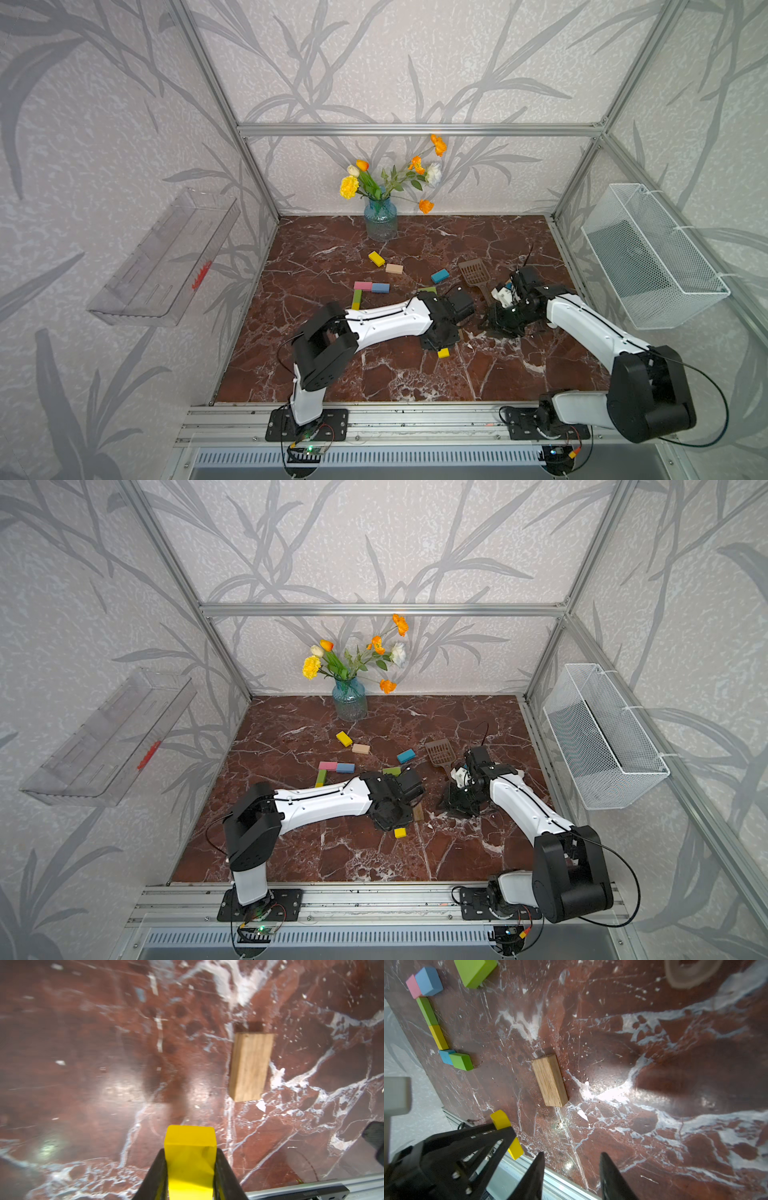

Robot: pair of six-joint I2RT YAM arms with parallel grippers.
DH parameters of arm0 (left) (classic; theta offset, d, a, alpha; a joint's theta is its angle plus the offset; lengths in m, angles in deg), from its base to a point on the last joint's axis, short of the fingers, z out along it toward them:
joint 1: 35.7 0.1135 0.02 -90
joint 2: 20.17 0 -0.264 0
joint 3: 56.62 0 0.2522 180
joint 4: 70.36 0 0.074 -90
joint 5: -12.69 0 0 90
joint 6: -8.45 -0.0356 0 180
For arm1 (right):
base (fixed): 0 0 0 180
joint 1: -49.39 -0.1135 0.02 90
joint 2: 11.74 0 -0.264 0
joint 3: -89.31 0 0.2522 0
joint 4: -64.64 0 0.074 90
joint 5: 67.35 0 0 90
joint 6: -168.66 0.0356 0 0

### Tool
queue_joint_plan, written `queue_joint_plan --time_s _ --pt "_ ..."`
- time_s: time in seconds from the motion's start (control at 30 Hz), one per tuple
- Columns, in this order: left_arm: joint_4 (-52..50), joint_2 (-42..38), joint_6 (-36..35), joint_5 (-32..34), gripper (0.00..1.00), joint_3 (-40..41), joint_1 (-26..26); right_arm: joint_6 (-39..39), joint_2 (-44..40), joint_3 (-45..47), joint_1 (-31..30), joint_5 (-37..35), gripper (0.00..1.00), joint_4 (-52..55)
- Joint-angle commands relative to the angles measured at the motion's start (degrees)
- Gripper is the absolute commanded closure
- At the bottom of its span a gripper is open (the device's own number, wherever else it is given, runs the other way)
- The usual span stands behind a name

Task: Assemble the letter c with building blocks
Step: Pick up the building block from the center of the board, then assemble the building block at the center of the board.

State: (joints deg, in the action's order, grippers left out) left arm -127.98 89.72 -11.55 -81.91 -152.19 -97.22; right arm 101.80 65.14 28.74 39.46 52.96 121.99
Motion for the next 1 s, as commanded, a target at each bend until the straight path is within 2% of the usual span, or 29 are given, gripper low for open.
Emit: queue_joint_plan --time_s 0.0,0.3,0.97 --pt "-0.49 3.61 -1.0 -1.8 0.8 -3.77 -1.57 -2.17 -1.26 -0.88 2.42 1.49 0.57 2.33" --pt "-1.23 12.67 -2.42 -3.8 0.81 -13.59 -3.42 -3.87 -1.73 0.65 6.41 3.44 0.57 2.65" --pt "-4.65 16.23 -3.99 -2.37 0.79 -17.12 -2.34 -4.24 -1.74 1.85 7.17 4.5 0.55 2.21"
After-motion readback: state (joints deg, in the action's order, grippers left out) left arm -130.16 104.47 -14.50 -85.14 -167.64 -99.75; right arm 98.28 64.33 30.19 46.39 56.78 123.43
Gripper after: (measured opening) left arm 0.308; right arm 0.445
